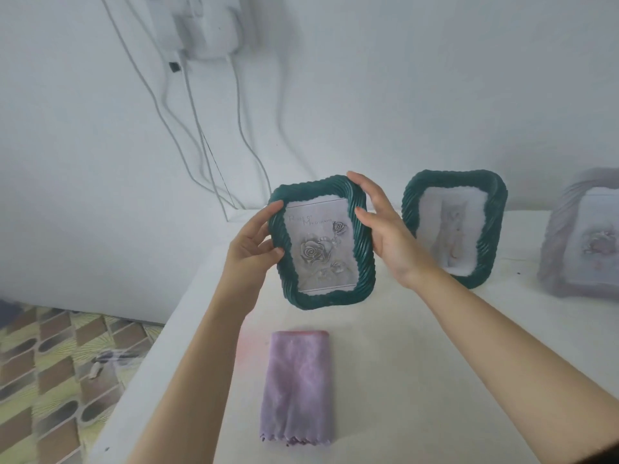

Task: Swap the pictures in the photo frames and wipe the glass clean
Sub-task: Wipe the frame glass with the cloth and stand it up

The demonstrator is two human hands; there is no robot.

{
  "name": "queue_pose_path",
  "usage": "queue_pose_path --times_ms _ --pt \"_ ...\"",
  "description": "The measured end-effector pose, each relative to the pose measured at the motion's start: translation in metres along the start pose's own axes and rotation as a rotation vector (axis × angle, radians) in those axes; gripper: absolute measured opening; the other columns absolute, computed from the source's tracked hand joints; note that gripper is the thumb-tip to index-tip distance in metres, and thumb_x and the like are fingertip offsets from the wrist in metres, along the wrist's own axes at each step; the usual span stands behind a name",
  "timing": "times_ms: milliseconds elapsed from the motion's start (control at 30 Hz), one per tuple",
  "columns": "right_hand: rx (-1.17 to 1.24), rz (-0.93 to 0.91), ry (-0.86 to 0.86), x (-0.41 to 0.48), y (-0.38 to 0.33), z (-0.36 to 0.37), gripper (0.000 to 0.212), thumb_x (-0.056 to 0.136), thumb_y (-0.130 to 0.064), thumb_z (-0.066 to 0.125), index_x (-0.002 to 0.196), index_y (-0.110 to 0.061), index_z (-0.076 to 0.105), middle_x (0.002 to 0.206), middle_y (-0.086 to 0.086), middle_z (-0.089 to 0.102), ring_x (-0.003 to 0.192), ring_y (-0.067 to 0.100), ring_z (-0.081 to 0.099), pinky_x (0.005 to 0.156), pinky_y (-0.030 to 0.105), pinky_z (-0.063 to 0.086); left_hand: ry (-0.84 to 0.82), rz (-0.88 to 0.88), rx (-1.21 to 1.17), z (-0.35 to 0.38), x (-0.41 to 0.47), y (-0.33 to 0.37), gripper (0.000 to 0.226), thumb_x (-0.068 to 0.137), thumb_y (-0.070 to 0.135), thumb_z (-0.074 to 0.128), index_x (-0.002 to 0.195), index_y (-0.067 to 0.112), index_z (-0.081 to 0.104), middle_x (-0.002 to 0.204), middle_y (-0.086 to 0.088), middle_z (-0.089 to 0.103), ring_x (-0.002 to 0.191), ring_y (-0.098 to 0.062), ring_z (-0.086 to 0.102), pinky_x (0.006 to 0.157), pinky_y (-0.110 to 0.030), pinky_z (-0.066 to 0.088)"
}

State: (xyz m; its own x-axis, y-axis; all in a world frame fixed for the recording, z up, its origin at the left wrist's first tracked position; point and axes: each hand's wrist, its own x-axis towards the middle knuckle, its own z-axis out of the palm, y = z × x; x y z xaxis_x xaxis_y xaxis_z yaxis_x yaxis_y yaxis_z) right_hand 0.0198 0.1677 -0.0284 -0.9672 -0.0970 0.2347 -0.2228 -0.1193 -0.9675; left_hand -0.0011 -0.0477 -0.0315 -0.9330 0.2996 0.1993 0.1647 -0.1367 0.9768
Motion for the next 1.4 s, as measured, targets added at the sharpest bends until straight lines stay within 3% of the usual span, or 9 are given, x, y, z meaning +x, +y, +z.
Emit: queue_pose_path --times_ms 333,467,667,800,933,1033,1100,1267,1400 --pt "0.01 0.049 0.012 0.039 0.035 -0.005 0.045 0.089 -0.026 0.036 0.129 -0.044 0.044 0.146 -0.009 0.039 0.137 0.012 0.031 0.116 0.047 0.016 0.073 -0.047 0.012 -0.01 0.031 -0.029 0.076 0.077 -0.028 0.036 0.11 0.035 0.063 0.118 0.002 0.062 0.095 -0.017 0.059 0.075 -0.026 0.051" --pt "0.015 0.012 0.045 0.036 0.04 -0.005 0.045 0.09 -0.021 0.034 0.13 -0.04 0.045 0.145 -0.007 0.04 0.136 0.013 0.033 0.116 0.046 0.017 0.056 -0.068 -0.01 -0.011 0.034 -0.032 0.067 0.067 -0.012 0.046 0.106 0.039 0.066 0.117 0.005 0.063 0.094 -0.015 0.06 0.076 -0.026 0.051" --pt "-0.002 -0.026 0.116 0.026 0.043 -0.002 0.047 0.088 -0.02 0.035 0.132 -0.037 0.043 0.148 -0.008 0.035 0.14 0.012 0.024 0.117 0.046 0.014 0.004 -0.078 -0.026 -0.01 0.039 -0.032 0.066 0.065 -0.011 0.045 0.112 0.031 0.063 0.124 0.0 0.06 0.098 -0.015 0.06 0.078 -0.025 0.05" --pt "-0.038 -0.003 0.122 0.02 0.035 0.001 0.047 0.09 -0.021 0.036 0.133 -0.039 0.039 0.148 -0.017 0.032 0.139 0.002 0.023 0.118 0.042 0.013 0.005 -0.093 -0.037 -0.008 0.04 -0.03 0.065 0.065 -0.011 0.044 0.115 0.026 0.06 0.12 0.001 0.061 0.092 -0.011 0.062 0.073 -0.02 0.05" --pt "-0.188 0.0 0.138 0.011 0.027 0.005 0.047 0.099 -0.016 0.033 0.142 -0.036 0.027 0.14 -0.033 0.031 0.12 -0.027 0.025 0.114 0.021 0.018 0.014 -0.106 -0.032 -0.007 0.038 -0.028 0.07 0.067 -0.019 0.042 0.115 0.028 0.061 0.12 0.001 0.061 0.094 -0.014 0.06 0.07 -0.019 0.05" --pt "-0.366 0.004 0.265 -0.006 0.026 0.002 0.048 0.097 -0.02 0.041 0.138 -0.044 0.032 0.128 -0.006 0.052 0.112 -0.009 0.044 0.1 0.018 0.035 0.06 -0.084 0.06 0.001 0.032 -0.025 0.075 0.071 -0.022 0.041 0.117 0.035 0.059 0.137 0.005 0.048 0.123 -0.015 0.046 0.09 -0.019 0.043" --pt "-0.483 -0.085 0.353 -0.025 0.028 -0.005 0.048 0.093 -0.016 0.047 0.134 -0.041 0.04 0.118 -0.007 0.055 0.107 0.001 0.05 0.096 0.024 0.041 0.142 -0.024 0.255 0.015 0.022 -0.02 0.074 0.072 -0.017 0.046 0.111 0.044 0.059 0.144 0.012 0.033 0.133 -0.005 0.029 0.094 -0.005 0.03" --pt "-0.757 -0.373 0.75 -0.075 0.029 -0.043 0.04 0.085 -0.01 0.046 0.124 -0.016 0.054 0.115 -0.006 0.055 0.11 0.015 0.05 0.098 0.034 0.04 0.152 0.357 0.567 0.074 -0.005 -0.021 0.057 0.079 -0.01 0.048 0.114 0.035 0.059 0.132 0.008 0.045 0.125 0.003 0.037 0.098 -0.004 0.028" --pt "-0.784 -0.188 0.935 -0.09 0.03 -0.077 0.051 0.085 -0.009 0.045 0.135 -0.018 0.041 0.137 0.002 0.045 0.128 0.015 0.036 0.108 0.028 0.024 -0.1 0.307 0.491 0.123 -0.004 -0.035 0.064 0.084 -0.009 0.046 0.127 0.039 0.046 0.125 0.02 0.047 0.115 -0.001 0.047 0.094 -0.011 0.036"
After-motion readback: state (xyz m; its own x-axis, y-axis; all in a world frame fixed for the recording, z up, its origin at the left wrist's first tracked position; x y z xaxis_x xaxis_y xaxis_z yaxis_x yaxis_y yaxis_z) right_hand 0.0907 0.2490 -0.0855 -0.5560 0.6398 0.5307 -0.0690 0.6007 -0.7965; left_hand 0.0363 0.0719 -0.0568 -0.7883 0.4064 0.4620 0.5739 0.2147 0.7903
